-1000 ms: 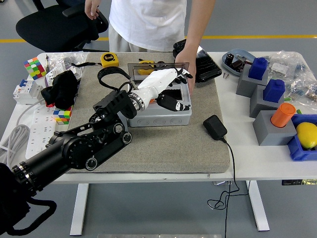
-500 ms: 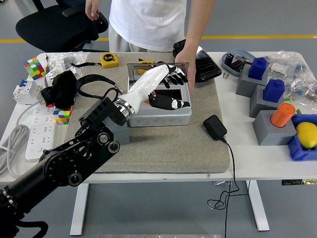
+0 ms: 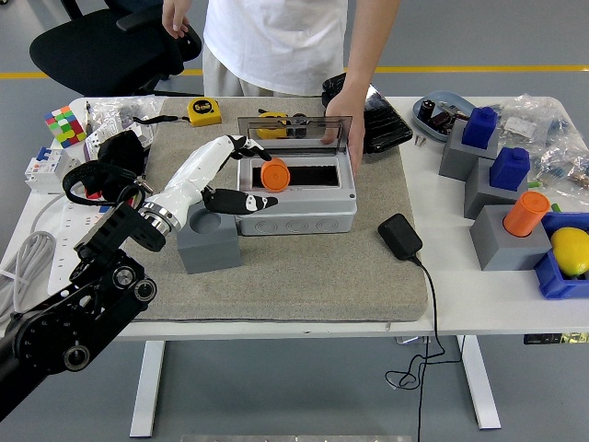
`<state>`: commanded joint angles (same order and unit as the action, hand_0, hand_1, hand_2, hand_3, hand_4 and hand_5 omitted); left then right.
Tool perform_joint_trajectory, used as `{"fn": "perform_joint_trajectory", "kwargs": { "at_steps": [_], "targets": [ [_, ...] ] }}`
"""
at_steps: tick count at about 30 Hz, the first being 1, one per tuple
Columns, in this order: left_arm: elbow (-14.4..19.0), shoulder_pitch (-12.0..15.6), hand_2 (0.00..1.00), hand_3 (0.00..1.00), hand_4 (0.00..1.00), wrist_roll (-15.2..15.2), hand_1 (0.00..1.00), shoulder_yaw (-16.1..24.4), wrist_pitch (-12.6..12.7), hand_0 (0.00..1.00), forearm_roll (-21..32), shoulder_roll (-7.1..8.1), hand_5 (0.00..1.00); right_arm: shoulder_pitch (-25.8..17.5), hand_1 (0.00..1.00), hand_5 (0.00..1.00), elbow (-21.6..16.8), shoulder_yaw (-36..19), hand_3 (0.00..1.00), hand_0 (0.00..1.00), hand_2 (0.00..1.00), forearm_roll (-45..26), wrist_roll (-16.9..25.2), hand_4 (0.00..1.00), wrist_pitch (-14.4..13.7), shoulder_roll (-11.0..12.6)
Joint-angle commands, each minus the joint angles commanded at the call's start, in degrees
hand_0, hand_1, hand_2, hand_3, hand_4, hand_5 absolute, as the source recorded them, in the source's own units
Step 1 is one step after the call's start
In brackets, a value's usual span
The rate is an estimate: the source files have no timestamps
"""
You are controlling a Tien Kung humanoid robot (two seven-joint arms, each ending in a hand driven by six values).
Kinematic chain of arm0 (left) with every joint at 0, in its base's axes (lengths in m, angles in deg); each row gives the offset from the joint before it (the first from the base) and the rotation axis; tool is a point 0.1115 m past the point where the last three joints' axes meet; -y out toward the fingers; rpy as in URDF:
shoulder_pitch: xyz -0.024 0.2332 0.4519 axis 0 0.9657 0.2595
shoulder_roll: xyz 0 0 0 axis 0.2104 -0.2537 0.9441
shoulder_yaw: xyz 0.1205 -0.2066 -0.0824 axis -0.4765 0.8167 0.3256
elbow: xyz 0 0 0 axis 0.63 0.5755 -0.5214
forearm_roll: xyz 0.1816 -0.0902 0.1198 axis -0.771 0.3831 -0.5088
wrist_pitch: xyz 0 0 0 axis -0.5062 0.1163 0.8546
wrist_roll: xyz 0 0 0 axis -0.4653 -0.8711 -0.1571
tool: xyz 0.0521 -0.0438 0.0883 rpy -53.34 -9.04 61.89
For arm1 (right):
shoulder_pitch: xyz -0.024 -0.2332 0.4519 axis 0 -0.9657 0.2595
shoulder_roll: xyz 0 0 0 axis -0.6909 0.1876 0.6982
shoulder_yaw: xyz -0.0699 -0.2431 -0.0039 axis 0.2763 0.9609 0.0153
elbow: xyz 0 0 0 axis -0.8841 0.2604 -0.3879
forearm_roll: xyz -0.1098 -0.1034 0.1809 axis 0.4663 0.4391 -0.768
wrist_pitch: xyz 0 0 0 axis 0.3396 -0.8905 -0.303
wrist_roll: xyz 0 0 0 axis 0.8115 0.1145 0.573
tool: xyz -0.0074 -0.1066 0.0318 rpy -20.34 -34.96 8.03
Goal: Fetch the battery,place it into the box,close the lid of the box
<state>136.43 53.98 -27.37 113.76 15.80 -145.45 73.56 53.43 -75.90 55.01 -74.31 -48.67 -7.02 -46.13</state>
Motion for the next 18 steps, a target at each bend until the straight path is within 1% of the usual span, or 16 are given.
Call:
{"fn": "perform_joint_trajectory", "kwargs": {
  "at_steps": [4, 9, 13, 18],
  "targets": [
    [0.09, 0.72, 0.765, 0.638, 0.969, -0.09, 0.778, -0.48, 0.0, 0.696, 0.1, 0.69, 0.208, -0.1, 0.627, 0.489, 0.0, 0.28, 0.549, 0.578, 0.654, -0.08, -0.03, 0.934, 0.01, 0.2],
    [-0.67, 0.4, 0.76, 0.64, 0.963, -0.31, 0.767, -2.27, -0.18, 0.689, 0.57, 0.6, 0.208, -0.18, 0.627, 0.489, -0.01, 0.57, 0.55, 0.578, 0.654, -0.09, -0.03, 0.935, 0.01, 0.36],
    [-1.39, -0.26, 0.76, 0.64, 0.963, -0.48, 0.767, -3.88, -0.27, 0.689, 0.69, -0.25, 0.208, -0.19, 0.627, 0.489, -0.05, 0.68, 0.55, 0.578, 0.654, -0.01, 0.01, 0.935, -0.02, 0.4],
    [-2.23, -1.72, 0.747, 0.635, 0.959, -1.21, 0.753, -5.74, -0.85, 0.684, 0.55, -1.91, 0.209, -0.11, 0.626, 0.489, -0.05, 0.55, 0.55, 0.578, 0.654, -0.06, 0.04, 0.935, -0.04, 0.33]
  ]
}}
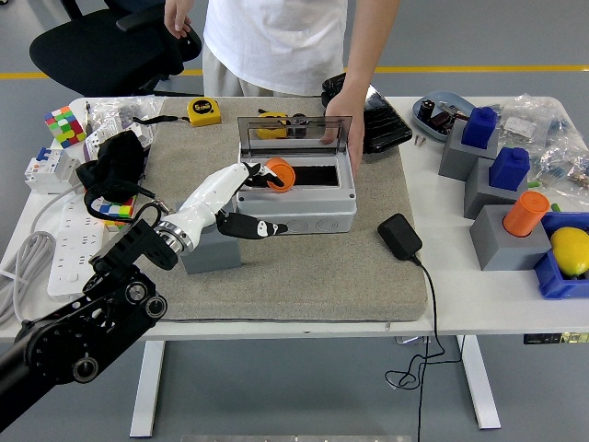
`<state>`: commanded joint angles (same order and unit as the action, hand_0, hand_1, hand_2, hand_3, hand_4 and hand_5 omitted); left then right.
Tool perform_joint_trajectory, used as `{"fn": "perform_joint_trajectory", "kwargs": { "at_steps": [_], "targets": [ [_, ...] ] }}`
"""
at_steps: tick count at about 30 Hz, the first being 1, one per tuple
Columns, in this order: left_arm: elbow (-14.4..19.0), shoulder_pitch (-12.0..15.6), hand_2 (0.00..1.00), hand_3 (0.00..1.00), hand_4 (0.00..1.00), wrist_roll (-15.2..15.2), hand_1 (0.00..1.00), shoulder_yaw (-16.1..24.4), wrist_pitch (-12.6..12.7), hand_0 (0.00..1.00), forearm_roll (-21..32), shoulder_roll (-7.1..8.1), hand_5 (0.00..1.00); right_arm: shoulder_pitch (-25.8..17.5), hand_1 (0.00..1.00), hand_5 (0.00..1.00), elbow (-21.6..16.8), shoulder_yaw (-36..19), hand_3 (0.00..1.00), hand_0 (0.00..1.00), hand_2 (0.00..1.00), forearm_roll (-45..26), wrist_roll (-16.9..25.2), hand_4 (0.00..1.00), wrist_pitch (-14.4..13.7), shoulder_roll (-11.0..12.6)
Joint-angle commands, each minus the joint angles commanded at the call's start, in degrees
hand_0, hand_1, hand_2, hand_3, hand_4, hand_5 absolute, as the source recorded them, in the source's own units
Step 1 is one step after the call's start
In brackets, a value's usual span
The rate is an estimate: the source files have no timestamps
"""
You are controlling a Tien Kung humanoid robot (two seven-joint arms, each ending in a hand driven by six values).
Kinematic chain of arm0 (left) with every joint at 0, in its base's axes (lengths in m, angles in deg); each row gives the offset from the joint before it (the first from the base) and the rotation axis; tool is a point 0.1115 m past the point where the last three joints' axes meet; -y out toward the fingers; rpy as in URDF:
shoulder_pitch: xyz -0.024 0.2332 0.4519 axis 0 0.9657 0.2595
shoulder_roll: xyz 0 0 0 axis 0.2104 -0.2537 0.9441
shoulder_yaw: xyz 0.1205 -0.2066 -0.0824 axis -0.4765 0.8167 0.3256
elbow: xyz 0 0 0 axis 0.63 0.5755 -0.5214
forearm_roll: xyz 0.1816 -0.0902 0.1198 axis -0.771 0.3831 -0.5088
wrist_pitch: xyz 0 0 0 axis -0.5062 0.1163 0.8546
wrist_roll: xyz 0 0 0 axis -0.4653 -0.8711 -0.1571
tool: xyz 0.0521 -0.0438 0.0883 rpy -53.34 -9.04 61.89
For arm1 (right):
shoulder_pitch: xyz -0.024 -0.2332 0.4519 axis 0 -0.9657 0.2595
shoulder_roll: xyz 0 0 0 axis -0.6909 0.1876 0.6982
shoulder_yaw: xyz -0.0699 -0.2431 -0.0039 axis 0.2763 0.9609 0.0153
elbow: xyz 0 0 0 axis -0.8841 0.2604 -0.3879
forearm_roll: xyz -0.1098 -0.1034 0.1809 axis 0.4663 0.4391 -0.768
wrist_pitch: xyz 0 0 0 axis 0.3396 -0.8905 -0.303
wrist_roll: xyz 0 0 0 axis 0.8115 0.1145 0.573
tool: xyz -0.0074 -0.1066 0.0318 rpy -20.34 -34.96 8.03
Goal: Fetch the battery,place it into the box,close the lid of the box
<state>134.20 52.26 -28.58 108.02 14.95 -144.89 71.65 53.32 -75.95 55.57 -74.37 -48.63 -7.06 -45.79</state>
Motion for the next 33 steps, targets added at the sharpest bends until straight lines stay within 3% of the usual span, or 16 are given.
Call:
{"fn": "perform_joint_trajectory", "kwargs": {
  "at_steps": [7, 16, 20, 25, 33],
  "targets": [
    [-0.62, -2.21, 0.74, 0.633, 0.953, 0.5, 0.744, -2.06, 0.34, 0.678, 0.72, -2.82, 0.213, -0.05, 0.626, 0.49, 0.01, -0.06, 0.55, 0.578, 0.654, -0.16, 0.1, 0.936, -0.02, -0.03],
    [-5.48, -5.12, 0.739, 0.625, 0.946, 1.17, 0.736, -4.56, 0.41, 0.671, 1.5, -8.57, 0.22, -0.05, 0.628, 0.492, -0.05, -0.21, 0.55, 0.578, 0.654, -0.15, 0.11, 0.937, 0.02, -0.19],
    [-6.16, -5.85, 0.739, 0.625, 0.946, 1.52, 0.736, -4.83, 0.52, 0.671, 2.02, -10.14, 0.22, -0.04, 0.628, 0.492, -0.11, -0.57, 0.55, 0.578, 0.654, 0.04, 0.14, 0.937, -0.02, -0.19],
    [-7.27, -7.53, 0.738, 0.625, 0.945, 2.04, 0.734, -5.44, 0.61, 0.665, 2.4, -10.82, 0.222, -0.22, 0.627, 0.492, -0.05, -0.47, 0.55, 0.576, 0.654, -0.16, 0.06, 0.937, 0.01, -0.21],
    [-4.01, -8.09, 0.725, 0.623, 0.946, 4.17, 0.732, -2.31, 2.45, 0.66, 3.09, -10.82, 0.231, -0.37, 0.627, 0.492, -0.11, -1.15, 0.551, 0.578, 0.654, 0.16, 0.15, 0.938, -0.07, -0.29]
  ]
}}
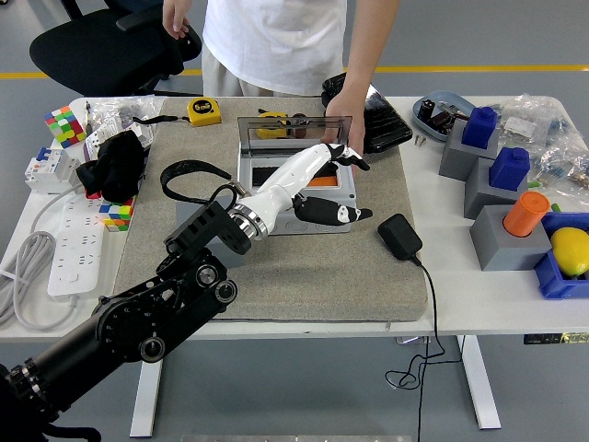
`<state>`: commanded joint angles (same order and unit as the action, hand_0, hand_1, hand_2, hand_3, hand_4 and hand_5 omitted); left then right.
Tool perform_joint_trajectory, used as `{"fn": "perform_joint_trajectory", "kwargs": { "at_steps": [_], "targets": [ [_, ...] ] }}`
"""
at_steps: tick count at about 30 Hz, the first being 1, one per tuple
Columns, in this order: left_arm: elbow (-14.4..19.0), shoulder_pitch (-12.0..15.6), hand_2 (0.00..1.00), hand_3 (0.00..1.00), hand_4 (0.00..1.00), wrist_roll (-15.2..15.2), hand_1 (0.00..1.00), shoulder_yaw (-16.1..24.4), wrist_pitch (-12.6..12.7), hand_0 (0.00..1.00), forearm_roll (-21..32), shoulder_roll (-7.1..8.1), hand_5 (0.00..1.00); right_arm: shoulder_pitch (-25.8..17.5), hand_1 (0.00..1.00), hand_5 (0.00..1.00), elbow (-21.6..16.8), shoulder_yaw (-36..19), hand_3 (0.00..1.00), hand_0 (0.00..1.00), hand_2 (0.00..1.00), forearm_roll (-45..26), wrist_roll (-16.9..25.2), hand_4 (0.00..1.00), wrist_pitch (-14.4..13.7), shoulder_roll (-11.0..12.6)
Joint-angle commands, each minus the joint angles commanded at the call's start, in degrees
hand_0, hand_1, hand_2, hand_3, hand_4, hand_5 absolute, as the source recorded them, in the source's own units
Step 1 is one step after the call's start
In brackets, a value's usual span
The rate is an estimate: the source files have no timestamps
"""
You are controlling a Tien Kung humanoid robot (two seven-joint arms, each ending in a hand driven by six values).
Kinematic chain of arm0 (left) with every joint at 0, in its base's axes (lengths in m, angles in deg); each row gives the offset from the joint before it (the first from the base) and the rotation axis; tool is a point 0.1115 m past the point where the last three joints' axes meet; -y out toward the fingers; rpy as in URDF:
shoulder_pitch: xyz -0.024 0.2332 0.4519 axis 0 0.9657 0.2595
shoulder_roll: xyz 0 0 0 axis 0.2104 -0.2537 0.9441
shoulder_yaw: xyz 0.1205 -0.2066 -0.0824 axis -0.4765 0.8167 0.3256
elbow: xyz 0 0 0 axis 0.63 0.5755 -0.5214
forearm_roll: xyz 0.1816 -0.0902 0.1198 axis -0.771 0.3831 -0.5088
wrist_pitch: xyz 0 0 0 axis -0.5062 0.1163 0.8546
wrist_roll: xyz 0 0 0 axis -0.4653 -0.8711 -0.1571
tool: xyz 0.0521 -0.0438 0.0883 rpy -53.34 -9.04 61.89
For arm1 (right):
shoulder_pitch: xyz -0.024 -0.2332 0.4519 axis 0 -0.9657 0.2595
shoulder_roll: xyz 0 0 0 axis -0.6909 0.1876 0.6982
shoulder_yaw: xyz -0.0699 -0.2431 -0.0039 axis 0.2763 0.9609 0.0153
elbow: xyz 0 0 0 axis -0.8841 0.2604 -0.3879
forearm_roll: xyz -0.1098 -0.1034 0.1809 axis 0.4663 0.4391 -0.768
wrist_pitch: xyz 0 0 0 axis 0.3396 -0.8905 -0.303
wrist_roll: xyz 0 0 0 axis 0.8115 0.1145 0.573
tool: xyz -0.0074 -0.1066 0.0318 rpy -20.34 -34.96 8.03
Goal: Fetch the battery,place it into the box,close the lid of the box
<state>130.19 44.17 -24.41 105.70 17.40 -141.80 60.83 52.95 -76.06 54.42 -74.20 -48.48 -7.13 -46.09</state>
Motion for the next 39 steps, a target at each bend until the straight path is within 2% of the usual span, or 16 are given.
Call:
{"fn": "perform_joint_trajectory", "kwargs": {
  "at_steps": [5, 6, 11, 12, 15, 17, 18, 26, 32, 39],
  "targets": [
    [-1.87, -1.98, 0.725, 0.623, 0.946, -0.14, 0.732, 3.59, 0.07, 0.66, -2.11, 0.0, 0.231, -0.32, 0.627, 0.492, 0.06, -0.01, 0.551, 0.578, 0.654, -0.13, -0.02, 0.938, 0.03, -0.22],
    [-2.43, -2.44, 0.758, 0.699, 0.975, -0.26, 0.779, 4.13, -0.03, 0.741, -2.53, 0.0, 0.342, -0.31, 0.627, 0.493, 0.05, -0.03, 0.552, 0.578, 0.654, -0.12, 0.0, 0.939, 0.03, -0.24],
    [-5.91, -5.23, 0.758, 0.699, 0.975, -1.13, 0.779, 6.41, -0.39, 0.741, -5.32, 0.0, 0.342, -0.24, 0.627, 0.493, 0.03, -0.27, 0.552, 0.578, 0.654, -0.1, 0.04, 0.939, -0.01, -0.33],
    [-6.84, -5.89, 0.822, 0.796, 0.998, -1.63, 0.851, 6.83, -0.62, 0.834, -6.14, 0.0, 0.454, -0.22, 0.627, 0.495, 0.03, -0.24, 0.551, 0.58, 0.654, -0.15, 0.03, 0.938, -0.02, -0.33],
    [-9.68, -7.51, 0.822, 0.796, 0.998, -2.82, 0.851, 7.64, -1.26, 0.834, -8.08, 0.0, 0.454, -0.2, 0.627, 0.495, 0.03, -0.27, 0.551, 0.58, 0.654, -0.19, 0.02, 0.938, -0.03, -0.35],
    [-11.28, -8.26, 0.822, 0.796, 0.998, -3.51, 0.851, 7.84, -1.68, 0.834, -9.07, 0.0, 0.454, -0.2, 0.627, 0.495, 0.03, -0.27, 0.551, 0.58, 0.654, -0.21, 0.03, 0.938, -0.04, -0.37],
    [-12.14, -8.63, 0.874, 0.836, 0.998, -3.84, 0.898, 7.87, -1.78, 0.879, -9.67, 0.0, 0.487, -0.18, 0.627, 0.495, 0.03, -0.22, 0.551, 0.578, 0.653, -0.22, 0.02, 0.938, -0.03, -0.39],
    [-16.57, -10.41, 0.871, 0.836, 0.998, -5.59, 0.9, 5.67, -3.14, 0.873, -10.31, 0.0, 0.506, -0.17, 0.627, 0.493, 0.01, -0.24, 0.552, 0.579, 0.653, -0.19, 0.05, 0.939, -0.01, -0.53],
    [-17.42, -10.82, 0.854, 0.825, 0.998, -6.15, 0.881, 2.76, -3.84, 0.841, -9.38, 0.0, 0.521, -0.25, 0.627, 0.496, 0.01, -0.46, 0.551, 0.578, 0.653, -0.14, 0.06, 0.938, -0.01, -0.5],
    [-13.93, -9.57, 0.833, 0.812, 0.998, -6.6, 0.867, 1.89, -4.13, 0.823, -8.67, 0.0, 0.519, -0.45, 0.627, 0.495, -0.01, -0.71, 0.551, 0.578, 0.653, -0.04, 0.08, 0.938, 0.0, -0.5]
  ]
}}
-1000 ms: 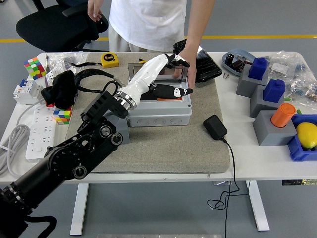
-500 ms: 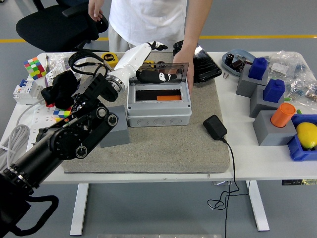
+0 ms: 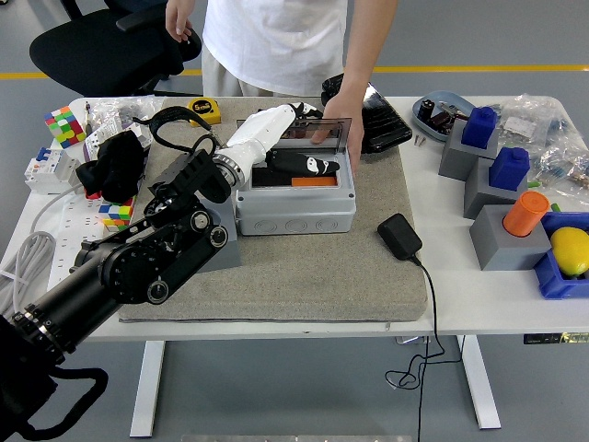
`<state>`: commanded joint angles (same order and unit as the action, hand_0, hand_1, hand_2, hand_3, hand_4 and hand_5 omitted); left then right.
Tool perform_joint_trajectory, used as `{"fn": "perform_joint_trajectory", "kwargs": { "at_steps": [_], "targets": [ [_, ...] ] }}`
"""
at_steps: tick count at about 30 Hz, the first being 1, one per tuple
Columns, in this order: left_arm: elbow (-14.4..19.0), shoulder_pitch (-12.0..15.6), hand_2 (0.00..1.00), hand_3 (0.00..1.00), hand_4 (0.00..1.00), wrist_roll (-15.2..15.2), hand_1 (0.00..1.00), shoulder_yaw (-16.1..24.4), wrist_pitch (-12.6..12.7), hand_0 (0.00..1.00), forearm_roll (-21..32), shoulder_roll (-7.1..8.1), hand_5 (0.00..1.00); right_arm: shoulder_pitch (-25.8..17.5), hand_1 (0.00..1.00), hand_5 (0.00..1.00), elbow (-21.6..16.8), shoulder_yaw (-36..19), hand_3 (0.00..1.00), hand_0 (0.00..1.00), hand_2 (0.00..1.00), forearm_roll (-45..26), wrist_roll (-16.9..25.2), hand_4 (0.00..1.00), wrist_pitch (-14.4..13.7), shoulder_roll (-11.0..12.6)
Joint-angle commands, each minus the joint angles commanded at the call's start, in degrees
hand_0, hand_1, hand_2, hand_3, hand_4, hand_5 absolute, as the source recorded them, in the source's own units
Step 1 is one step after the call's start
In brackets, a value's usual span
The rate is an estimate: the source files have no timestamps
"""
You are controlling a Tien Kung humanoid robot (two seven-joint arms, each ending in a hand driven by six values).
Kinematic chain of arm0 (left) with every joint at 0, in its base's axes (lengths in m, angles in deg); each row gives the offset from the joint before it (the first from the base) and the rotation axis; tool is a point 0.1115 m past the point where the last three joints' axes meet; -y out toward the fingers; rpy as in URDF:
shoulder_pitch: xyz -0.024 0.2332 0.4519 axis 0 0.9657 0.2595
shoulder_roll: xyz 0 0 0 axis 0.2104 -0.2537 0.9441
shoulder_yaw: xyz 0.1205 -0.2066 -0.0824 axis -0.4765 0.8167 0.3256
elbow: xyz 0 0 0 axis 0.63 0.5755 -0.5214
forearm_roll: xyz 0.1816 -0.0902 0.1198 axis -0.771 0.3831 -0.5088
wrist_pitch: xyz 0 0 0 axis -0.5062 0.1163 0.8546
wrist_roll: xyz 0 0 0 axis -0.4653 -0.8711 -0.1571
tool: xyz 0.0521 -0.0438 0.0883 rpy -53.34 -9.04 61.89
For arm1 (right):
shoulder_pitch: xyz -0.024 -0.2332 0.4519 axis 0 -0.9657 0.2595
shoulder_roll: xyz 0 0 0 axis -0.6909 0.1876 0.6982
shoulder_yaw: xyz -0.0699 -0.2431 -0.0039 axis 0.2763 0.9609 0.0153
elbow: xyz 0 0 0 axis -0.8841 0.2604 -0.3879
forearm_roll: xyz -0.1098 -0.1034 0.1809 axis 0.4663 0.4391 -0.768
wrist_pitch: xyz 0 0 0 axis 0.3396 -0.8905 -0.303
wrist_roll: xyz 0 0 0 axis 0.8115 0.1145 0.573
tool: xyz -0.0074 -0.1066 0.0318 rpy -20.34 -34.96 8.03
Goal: Fetch the battery,place it into the box,close the lid of the box
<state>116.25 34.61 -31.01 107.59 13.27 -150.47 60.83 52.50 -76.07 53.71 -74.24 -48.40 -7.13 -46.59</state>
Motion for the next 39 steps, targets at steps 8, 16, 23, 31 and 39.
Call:
{"fn": "perform_joint_trajectory", "kwargs": {
  "at_steps": [8, 16, 23, 31, 39],
  "targets": [
    [3.82, 1.55, 0.815, 0.801, 0.998, -1.44, 0.844, -1.84, -1.04, 0.797, 0.96, 1.49, 0.512, 0.03, 0.627, 0.495, -0.04, 0.0, 0.552, 0.579, 0.653, 0.12, 0.05, 0.938, -0.02, -0.01],
    [9.11, 3.85, 0.802, 0.786, 0.998, -3.11, 0.818, -3.79, -2.28, 0.736, 2.65, 5.03, 0.51, 0.03, 0.627, 0.495, -0.02, 0.19, 0.551, 0.573, 0.653, 0.06, 0.02, 0.938, -0.01, 0.08],
    [12.36, 5.44, 0.795, 0.783, 0.998, -3.11, 0.812, -5.95, -2.34, 0.728, 4.65, 7.63, 0.505, 0.06, 0.627, 0.495, -0.04, 0.31, 0.551, 0.577, 0.654, 0.14, 0.05, 0.938, -0.02, 0.14],
    [13.04, 6.99, 0.794, 0.778, 0.998, -3.07, 0.81, -7.06, -2.44, 0.723, 5.68, 9.08, 0.502, 0.05, 0.627, 0.495, -0.04, 0.45, 0.551, 0.576, 0.654, 0.18, 0.1, 0.938, -0.05, 0.1],
    [14.57, 9.44, 0.788, 0.775, 0.995, -2.33, 0.803, -2.38, -2.24, 0.715, 5.65, 8.93, 0.492, -0.03, 0.627, 0.495, -0.03, 0.04, 0.551, 0.578, 0.653, 0.2, 0.13, 0.937, -0.08, 0.03]
  ]
}}
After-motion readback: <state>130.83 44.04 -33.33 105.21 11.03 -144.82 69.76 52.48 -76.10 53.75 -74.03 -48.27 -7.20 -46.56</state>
